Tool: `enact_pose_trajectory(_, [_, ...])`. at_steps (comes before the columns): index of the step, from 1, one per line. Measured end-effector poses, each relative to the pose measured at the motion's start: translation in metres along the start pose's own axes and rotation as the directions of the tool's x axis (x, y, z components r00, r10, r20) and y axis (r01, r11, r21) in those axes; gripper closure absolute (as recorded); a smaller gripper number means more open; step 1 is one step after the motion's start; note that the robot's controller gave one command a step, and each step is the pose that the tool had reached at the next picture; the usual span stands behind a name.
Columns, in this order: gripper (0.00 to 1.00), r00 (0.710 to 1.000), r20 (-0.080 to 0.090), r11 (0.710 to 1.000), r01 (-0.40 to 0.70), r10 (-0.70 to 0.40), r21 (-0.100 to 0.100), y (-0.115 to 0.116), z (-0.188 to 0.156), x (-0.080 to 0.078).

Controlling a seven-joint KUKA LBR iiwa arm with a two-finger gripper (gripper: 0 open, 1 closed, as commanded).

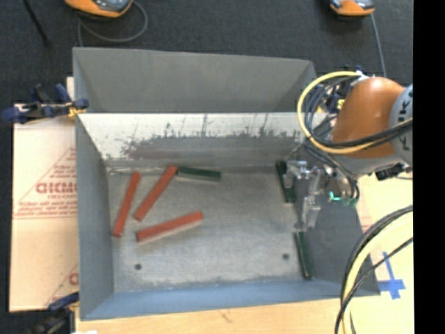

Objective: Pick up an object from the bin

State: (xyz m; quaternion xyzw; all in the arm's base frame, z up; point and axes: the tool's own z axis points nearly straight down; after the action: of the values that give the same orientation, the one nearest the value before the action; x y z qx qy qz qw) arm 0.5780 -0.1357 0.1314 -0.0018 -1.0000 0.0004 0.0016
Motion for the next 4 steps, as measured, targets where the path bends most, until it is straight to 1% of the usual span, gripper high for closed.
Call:
enact_pose_trajectory(1, [0.00,0.953,0.007,0.953,-0.302,0.302,-0.004,0.021,0.062,-0.061])
enact_pose_trajectory(2, [0.00,0.887,0.009,0.887,-0.461,0.461,-0.007,0.081,0.029,-0.059])
enact_pose_trajectory(3, [0.00,0.884,0.006,0.884,-0.467,0.467,-0.009,0.198,0.029,-0.069])
enact_pose_trajectory(4, [0.00,0.882,-0.005,0.882,-0.471,0.471,0.005,0.214,0.061,-0.068])
